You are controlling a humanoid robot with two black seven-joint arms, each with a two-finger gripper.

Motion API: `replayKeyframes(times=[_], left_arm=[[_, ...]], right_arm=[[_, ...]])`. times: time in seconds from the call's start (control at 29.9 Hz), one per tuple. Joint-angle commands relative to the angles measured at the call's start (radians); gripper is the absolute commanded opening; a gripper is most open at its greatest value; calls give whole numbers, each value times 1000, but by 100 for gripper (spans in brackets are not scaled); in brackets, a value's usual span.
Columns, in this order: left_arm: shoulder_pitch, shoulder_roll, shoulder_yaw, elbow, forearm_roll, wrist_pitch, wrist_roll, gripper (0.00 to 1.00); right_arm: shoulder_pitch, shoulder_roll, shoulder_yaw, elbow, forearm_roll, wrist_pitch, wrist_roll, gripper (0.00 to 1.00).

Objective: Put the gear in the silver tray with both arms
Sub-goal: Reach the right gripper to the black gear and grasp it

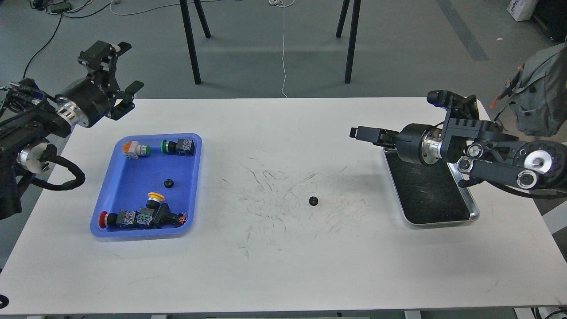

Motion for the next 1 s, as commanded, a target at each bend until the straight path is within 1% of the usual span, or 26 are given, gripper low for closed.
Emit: replayKeyframes(times=[0.0, 0.1, 0.2, 0.3, 0.47, 0.67, 0.84, 0.97], left_arm=[[7, 9, 2, 12, -2, 0, 0, 100], [7, 10, 8, 43, -2, 0, 0, 100], [2, 3, 9, 90, -1, 0, 0, 100], [1, 4, 9, 101, 1, 0, 0, 100], [5, 7, 0, 111, -8, 0, 0, 100], [5, 3, 0, 118, -13, 0, 0, 100], [5, 9, -3, 118, -14, 0, 0, 100], [5, 10, -7, 118, -14, 0, 0, 100]], right_arm=[[32, 66, -55, -5, -64, 0, 14, 96], [60, 99, -97, -8, -88, 0, 31, 96], [71, 147, -128, -14, -146, 0, 37, 96], [72, 181, -154, -27, -218, 0, 40, 96], [75, 248, -214, -71, -292, -3, 59, 96], [75, 322, -243, -116, -338, -3, 72, 95], [91, 369, -298, -143, -400, -3, 105, 95], [98, 402, -318, -157, -426, -8, 109, 94]])
